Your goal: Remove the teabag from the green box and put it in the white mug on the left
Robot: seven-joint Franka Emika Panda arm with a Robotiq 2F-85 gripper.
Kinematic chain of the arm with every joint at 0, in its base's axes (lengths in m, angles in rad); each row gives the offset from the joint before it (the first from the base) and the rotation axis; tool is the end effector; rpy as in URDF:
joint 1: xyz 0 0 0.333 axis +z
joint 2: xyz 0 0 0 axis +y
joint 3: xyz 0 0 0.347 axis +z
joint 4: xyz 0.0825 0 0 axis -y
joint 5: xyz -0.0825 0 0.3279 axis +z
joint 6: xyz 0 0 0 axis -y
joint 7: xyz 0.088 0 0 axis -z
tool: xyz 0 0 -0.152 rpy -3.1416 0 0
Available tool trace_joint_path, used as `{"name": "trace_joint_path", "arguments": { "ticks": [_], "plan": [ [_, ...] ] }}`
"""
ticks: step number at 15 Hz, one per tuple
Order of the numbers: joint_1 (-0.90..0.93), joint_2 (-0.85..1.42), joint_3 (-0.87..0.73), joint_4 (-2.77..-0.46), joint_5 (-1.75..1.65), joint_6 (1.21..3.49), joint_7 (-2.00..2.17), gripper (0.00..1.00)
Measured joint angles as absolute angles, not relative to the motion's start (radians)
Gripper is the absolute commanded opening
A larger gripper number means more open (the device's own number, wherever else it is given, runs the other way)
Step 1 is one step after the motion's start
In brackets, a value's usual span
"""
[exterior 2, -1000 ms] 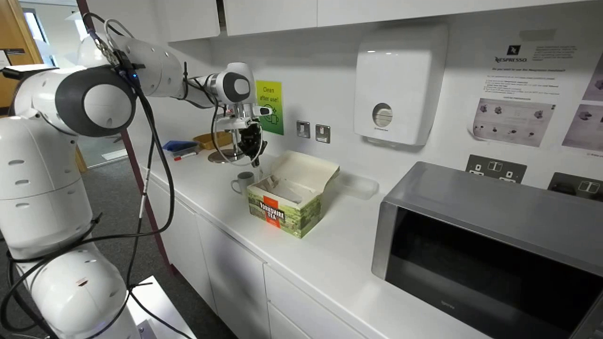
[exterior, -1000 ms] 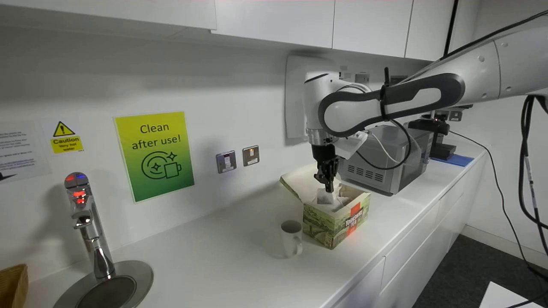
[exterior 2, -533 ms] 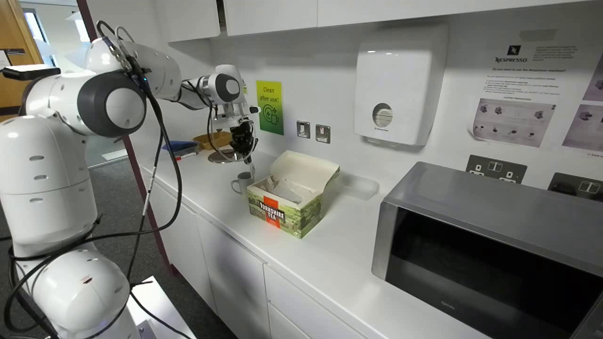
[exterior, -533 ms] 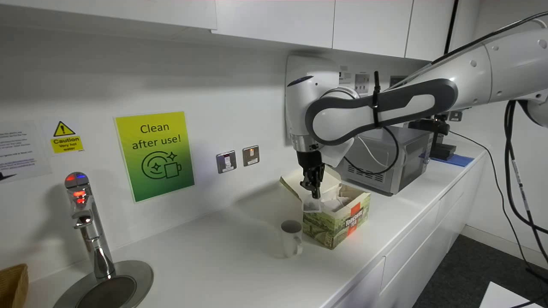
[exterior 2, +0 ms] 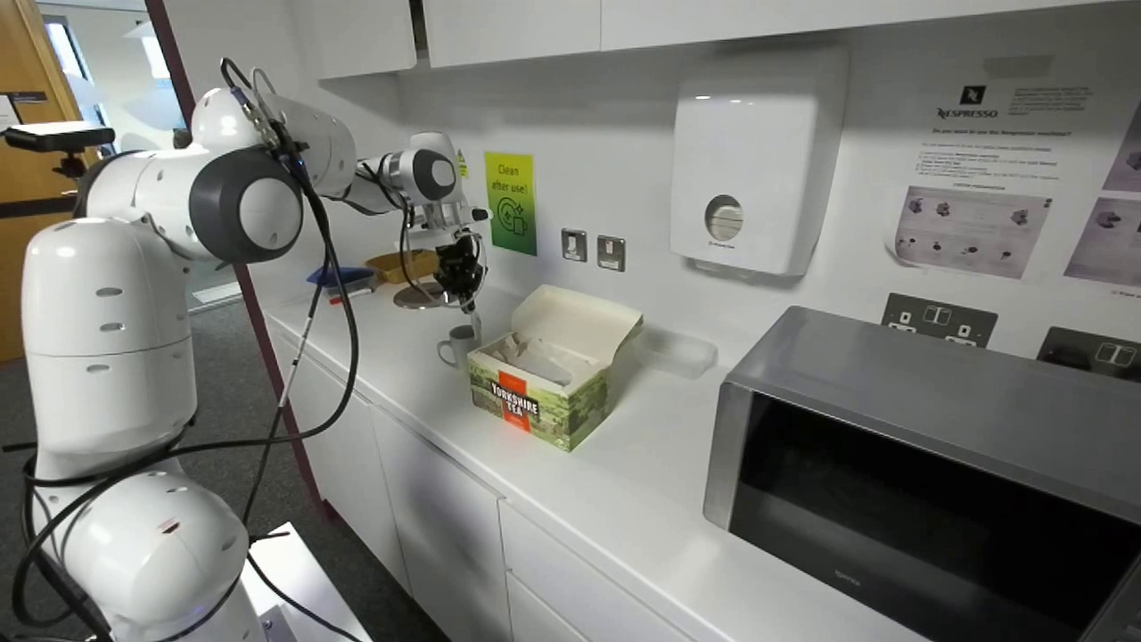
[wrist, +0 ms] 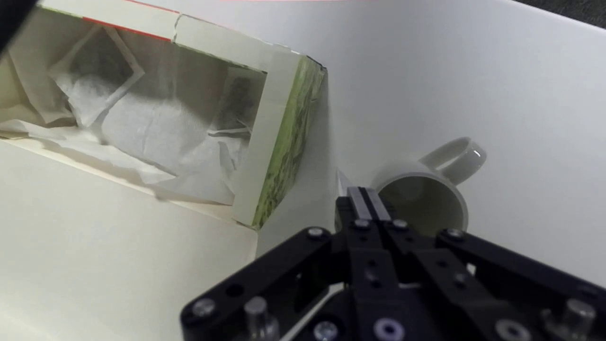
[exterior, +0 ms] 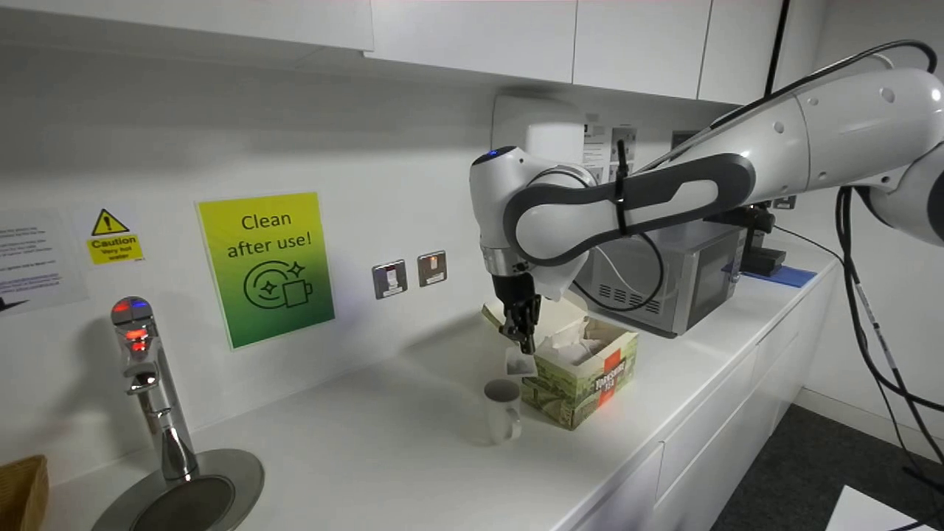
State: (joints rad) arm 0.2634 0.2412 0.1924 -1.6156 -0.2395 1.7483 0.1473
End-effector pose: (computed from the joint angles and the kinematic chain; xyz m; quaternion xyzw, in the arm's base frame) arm 0.5321 0.2144 0.4808 0.9782 0.1781 -0.0212 0.1045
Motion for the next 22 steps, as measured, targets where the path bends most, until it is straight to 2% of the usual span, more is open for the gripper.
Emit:
{"name": "trace_joint_path", "arguments": {
  "ticks": [22],
  "plan": [
    [0.36,0.369,0.193,-1.484,-0.299,1.674,0.147,0.0]
  ]
}}
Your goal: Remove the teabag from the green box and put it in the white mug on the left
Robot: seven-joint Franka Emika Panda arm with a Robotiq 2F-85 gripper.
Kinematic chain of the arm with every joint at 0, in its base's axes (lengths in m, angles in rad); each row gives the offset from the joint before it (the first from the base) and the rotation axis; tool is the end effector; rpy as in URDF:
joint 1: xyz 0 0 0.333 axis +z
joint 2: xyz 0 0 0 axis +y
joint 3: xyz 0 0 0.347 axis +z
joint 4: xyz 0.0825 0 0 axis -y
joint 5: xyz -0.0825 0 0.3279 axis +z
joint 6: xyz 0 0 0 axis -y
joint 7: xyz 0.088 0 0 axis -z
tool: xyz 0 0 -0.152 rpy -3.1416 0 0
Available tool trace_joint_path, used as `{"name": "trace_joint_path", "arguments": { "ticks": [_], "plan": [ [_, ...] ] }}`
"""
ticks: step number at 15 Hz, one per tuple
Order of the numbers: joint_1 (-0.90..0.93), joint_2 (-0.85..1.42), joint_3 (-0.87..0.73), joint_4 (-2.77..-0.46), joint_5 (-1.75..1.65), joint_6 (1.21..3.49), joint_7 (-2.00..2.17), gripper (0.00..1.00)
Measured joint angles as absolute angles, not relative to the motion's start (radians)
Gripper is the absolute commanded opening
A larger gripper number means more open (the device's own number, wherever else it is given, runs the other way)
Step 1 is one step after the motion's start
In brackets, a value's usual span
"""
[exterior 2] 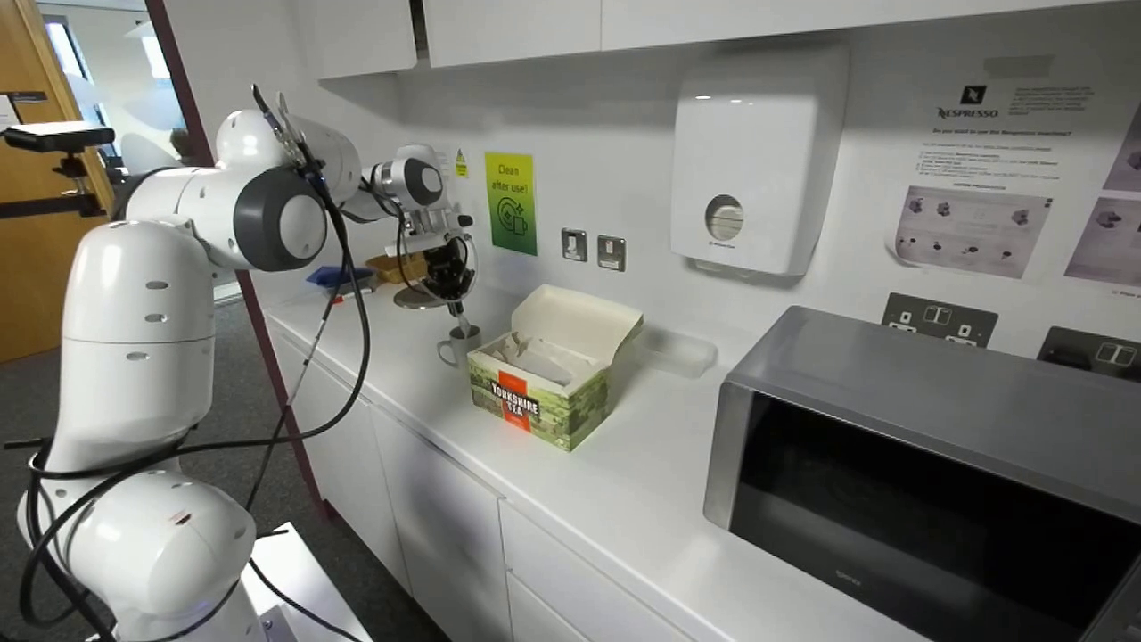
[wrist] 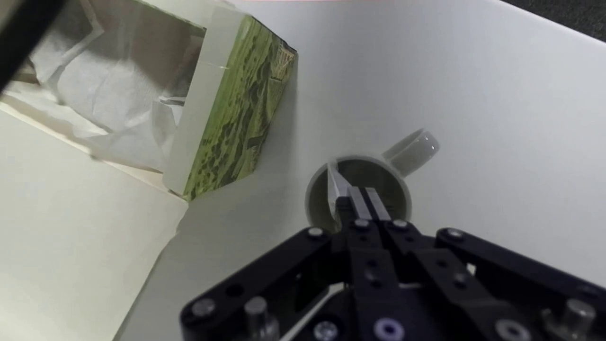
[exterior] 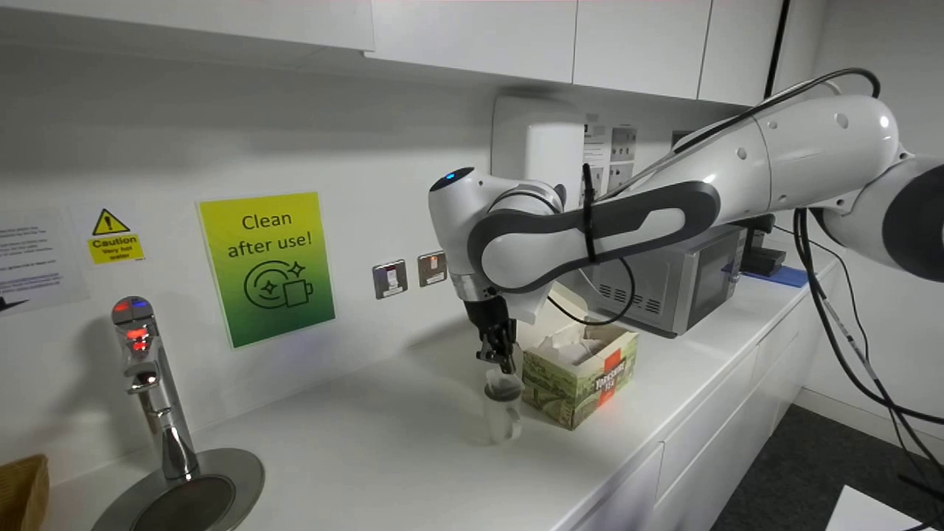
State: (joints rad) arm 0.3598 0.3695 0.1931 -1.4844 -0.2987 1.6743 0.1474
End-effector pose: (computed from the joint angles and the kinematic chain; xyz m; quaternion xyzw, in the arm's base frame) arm 0.5410 0.2656 0.4557 0.9645 0.2236 -0.0419 0.1338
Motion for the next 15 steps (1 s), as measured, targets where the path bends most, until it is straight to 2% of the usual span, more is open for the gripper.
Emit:
{"name": "trace_joint_path", "arguments": {
  "ticks": [15],
  "plan": [
    [0.357,0.413,0.165,-1.466,-0.297,1.674,0.147,0.0]
  ]
}}
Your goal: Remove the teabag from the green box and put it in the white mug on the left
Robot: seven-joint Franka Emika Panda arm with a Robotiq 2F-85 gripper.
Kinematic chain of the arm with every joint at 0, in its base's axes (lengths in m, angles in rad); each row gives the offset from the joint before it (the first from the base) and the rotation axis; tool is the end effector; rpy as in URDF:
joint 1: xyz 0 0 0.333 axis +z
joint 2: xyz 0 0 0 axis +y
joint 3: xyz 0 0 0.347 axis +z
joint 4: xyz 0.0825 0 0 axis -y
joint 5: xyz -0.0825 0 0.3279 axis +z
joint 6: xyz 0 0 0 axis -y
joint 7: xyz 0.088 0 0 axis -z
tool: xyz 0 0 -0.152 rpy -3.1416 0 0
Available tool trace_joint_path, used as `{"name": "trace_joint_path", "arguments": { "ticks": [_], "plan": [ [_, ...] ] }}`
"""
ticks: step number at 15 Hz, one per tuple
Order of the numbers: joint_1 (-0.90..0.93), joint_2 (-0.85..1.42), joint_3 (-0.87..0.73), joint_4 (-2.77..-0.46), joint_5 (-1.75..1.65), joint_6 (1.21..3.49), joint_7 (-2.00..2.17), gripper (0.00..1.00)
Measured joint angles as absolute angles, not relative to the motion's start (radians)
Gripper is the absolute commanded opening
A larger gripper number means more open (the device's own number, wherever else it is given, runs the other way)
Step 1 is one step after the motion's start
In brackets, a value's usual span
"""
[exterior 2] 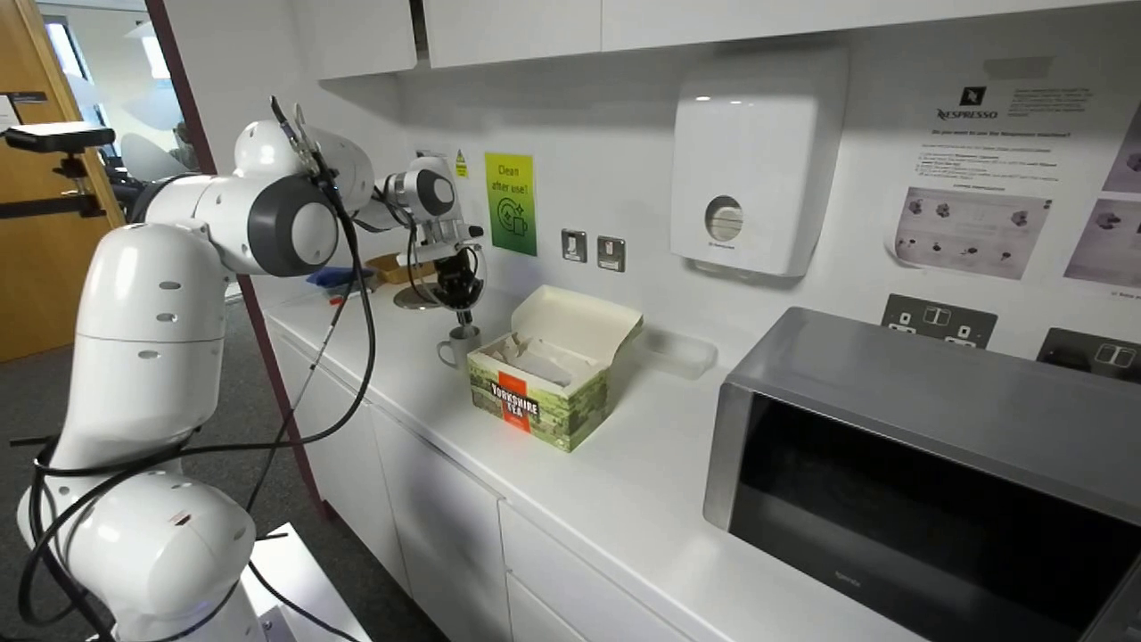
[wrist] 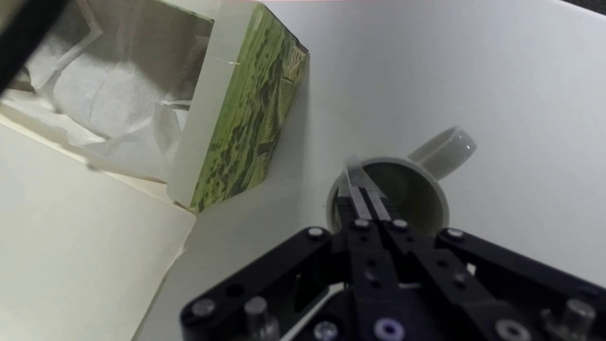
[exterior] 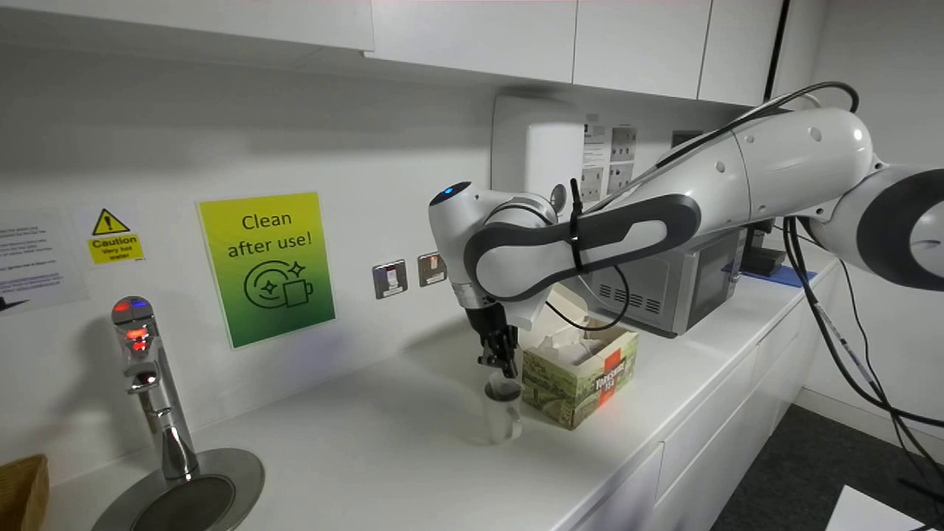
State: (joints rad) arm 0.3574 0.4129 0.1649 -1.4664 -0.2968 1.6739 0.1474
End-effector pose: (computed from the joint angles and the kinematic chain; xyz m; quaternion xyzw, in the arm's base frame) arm 0.5553 0.2542 0.4360 0.9663 0.2101 -0.0565 0.1379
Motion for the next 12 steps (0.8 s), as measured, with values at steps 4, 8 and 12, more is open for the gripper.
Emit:
{"name": "trace_joint_path", "arguments": {
  "ticks": [4,8,12],
  "plan": [
    [0.347,0.416,0.162,-1.468,-0.291,1.674,0.147,0.0],
    [0.342,0.43,0.162,-1.468,-0.287,1.674,0.147,0.0],
    [0.341,0.448,0.162,-1.468,-0.281,1.674,0.147,0.0]
  ]
}}
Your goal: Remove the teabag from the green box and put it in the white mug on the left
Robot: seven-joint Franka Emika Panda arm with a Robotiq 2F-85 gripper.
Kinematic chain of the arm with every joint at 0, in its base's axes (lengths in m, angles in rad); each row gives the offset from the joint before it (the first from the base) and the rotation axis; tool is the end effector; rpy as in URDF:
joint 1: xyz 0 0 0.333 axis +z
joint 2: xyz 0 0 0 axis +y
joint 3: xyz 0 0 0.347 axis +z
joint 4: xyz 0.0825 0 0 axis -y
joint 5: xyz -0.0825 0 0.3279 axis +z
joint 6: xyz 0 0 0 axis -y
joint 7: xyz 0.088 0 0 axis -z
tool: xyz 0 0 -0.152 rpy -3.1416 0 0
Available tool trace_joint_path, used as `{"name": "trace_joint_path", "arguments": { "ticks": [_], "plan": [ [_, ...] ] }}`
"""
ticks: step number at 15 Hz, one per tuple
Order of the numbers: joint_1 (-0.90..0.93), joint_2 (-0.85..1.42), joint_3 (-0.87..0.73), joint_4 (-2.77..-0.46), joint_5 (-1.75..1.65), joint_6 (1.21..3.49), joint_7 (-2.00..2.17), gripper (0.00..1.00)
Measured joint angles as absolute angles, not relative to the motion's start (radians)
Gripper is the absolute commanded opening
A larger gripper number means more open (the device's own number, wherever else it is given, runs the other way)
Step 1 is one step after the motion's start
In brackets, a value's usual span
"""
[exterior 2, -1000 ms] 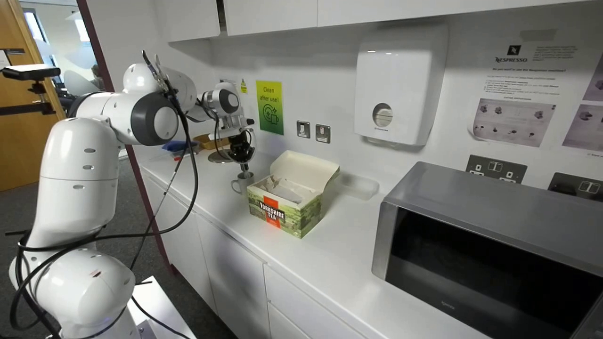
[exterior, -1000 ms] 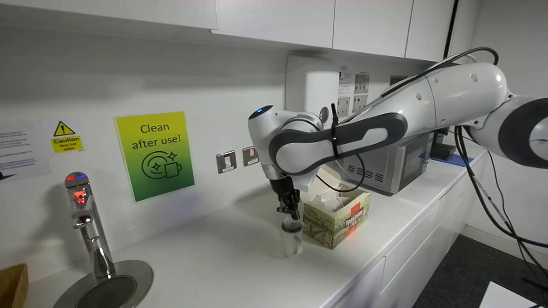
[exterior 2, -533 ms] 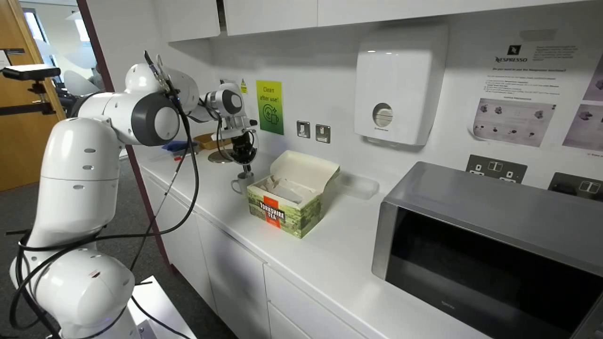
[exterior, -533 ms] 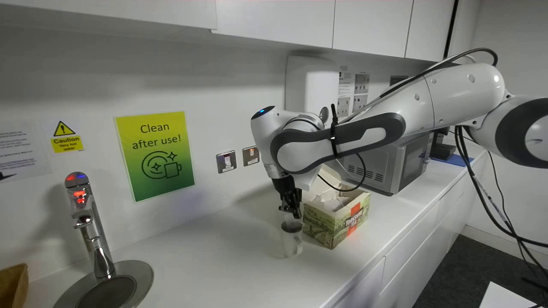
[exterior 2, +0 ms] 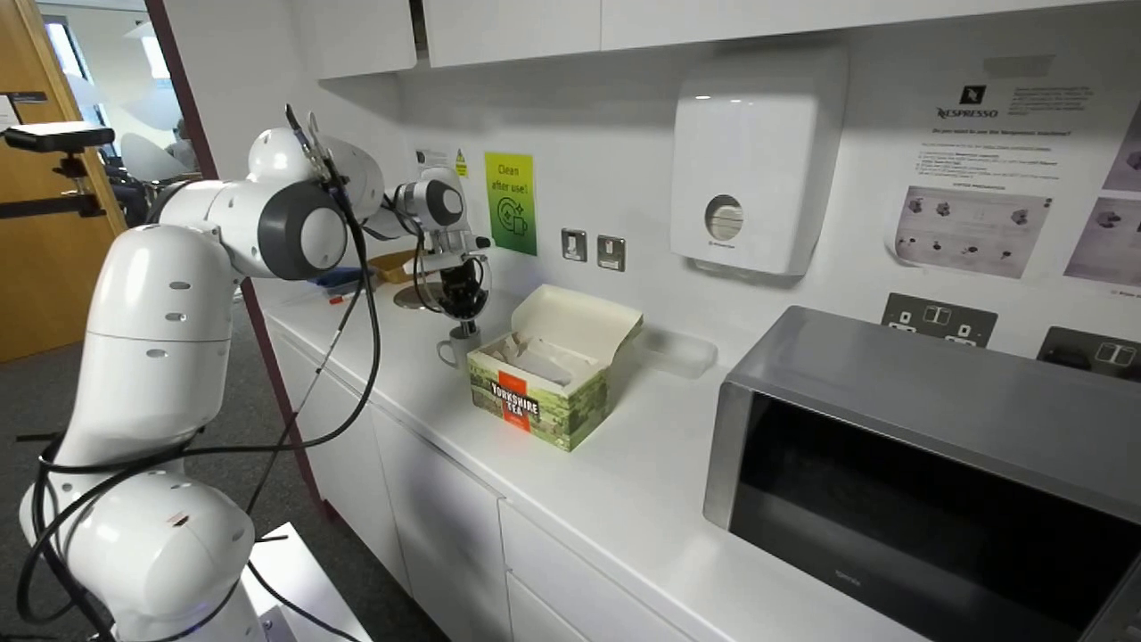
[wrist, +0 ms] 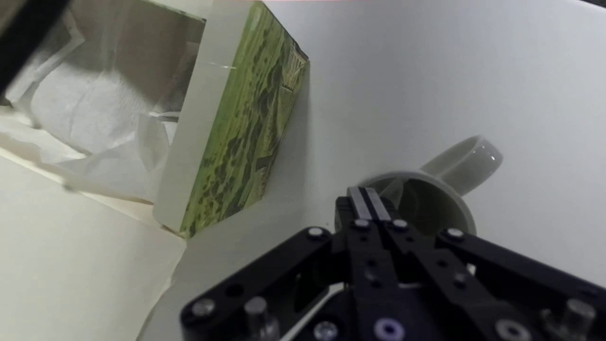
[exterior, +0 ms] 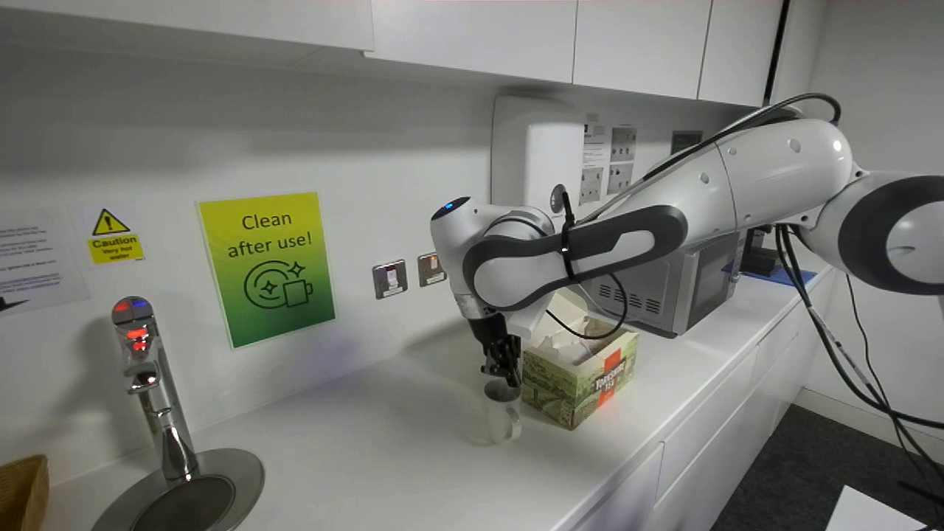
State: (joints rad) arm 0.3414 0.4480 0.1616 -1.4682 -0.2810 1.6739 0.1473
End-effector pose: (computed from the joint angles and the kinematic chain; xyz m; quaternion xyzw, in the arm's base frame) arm 0.5615 0.2465 0.4134 0.9672 0.2014 -0.0783 0.1333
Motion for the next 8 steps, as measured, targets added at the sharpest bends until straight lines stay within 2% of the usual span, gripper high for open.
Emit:
{"name": "trace_joint_path", "arguments": {
  "ticks": [8],
  "plan": [
    [0.344,0.452,0.165,-1.466,-0.278,1.674,0.147,0.0]
  ]
}}
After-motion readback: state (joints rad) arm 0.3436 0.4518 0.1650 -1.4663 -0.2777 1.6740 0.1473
